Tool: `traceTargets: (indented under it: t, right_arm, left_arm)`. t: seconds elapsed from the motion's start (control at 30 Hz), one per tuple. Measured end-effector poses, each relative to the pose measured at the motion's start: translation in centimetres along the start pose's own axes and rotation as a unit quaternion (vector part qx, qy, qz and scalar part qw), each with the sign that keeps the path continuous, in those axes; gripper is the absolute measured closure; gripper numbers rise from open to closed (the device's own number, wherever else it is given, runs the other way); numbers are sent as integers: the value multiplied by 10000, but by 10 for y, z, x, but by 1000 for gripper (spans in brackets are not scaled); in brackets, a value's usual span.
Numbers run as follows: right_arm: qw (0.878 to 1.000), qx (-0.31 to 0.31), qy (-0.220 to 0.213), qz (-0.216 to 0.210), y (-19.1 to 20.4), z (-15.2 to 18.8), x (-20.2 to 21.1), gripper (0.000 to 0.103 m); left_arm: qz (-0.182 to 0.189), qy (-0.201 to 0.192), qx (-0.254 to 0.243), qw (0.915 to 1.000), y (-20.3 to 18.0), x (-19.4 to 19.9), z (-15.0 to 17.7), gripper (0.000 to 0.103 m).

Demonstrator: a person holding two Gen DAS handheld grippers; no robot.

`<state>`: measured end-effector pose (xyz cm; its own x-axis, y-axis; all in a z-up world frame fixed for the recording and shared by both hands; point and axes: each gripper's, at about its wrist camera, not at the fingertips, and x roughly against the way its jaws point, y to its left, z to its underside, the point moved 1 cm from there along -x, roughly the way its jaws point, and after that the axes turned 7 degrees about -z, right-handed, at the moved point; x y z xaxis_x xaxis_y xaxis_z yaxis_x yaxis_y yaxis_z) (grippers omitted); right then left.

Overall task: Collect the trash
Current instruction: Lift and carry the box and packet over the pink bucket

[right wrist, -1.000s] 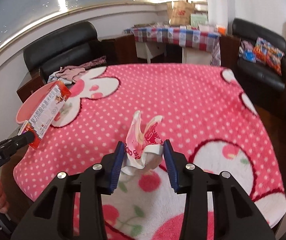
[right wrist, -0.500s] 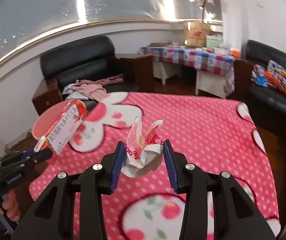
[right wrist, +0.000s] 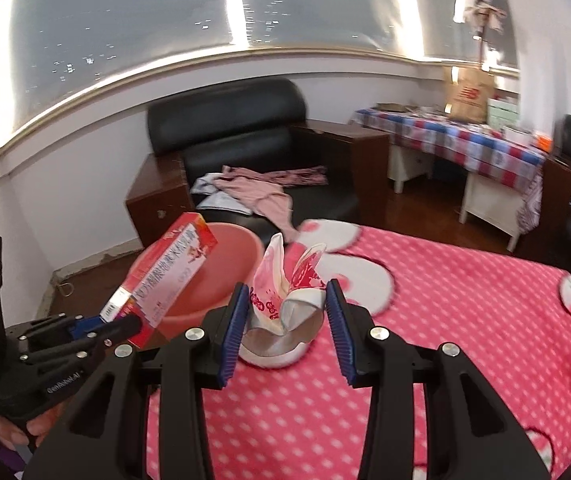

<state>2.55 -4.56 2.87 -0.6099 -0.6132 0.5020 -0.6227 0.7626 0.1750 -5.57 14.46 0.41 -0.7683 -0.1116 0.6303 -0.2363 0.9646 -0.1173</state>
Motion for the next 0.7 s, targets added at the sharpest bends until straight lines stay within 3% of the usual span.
traceTargets:
  t: [0.17,0.37,0.7]
  right_arm:
    - [9992,256,132,-286,26,-14,-26,62]
    - [9972,390,398,-499,45,-30,-55,62]
    - [9917,218,1004,-768,54,-43,-114,62]
  left_arm:
    - [-223,117,63,9997,22,0,-11,81]
    - [-347,527,85,9980,45,-11,-29,81]
    - [-449,1167,-9,9922,53,-45,-50,81]
